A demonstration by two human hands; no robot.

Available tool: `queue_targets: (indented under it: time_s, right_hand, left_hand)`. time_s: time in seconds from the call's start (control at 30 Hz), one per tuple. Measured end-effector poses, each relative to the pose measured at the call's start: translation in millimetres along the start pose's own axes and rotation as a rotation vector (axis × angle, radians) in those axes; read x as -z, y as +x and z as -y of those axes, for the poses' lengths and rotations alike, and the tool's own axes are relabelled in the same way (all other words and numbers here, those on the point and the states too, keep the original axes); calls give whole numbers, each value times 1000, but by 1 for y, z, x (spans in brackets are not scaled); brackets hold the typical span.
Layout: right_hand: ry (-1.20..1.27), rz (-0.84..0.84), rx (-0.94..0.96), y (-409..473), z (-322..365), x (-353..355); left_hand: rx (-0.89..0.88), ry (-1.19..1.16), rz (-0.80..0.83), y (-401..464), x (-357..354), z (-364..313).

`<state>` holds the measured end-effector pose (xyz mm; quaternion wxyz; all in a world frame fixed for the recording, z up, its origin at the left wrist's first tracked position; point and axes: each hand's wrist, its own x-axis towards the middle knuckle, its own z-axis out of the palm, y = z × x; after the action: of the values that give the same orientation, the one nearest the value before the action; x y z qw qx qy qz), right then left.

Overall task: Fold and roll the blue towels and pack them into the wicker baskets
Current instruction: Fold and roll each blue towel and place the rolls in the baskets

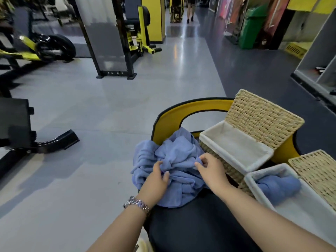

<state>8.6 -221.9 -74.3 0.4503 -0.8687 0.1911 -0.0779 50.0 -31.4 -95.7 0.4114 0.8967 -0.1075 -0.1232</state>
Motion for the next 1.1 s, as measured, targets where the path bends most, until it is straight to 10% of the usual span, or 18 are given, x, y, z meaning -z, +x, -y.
queue_targets:
  time_s: [0.37,0.57,0.73,1.1]
  right_hand:
    - [452,-165,-128,-57,-13,55]
    - [523,-237,-167,-70,-12,91]
    - [580,-145,-95,-84,9,124]
    - [93,-60,-201,-145,-10,162]
  left_hand:
    - [-47,-165,99,-10,-16,-26]
    - [-311,41,-155,-27,2,-36]
    - [-104,-418,117,-66,15,-80]
    - [-69,-221,548,-148,10,-73]
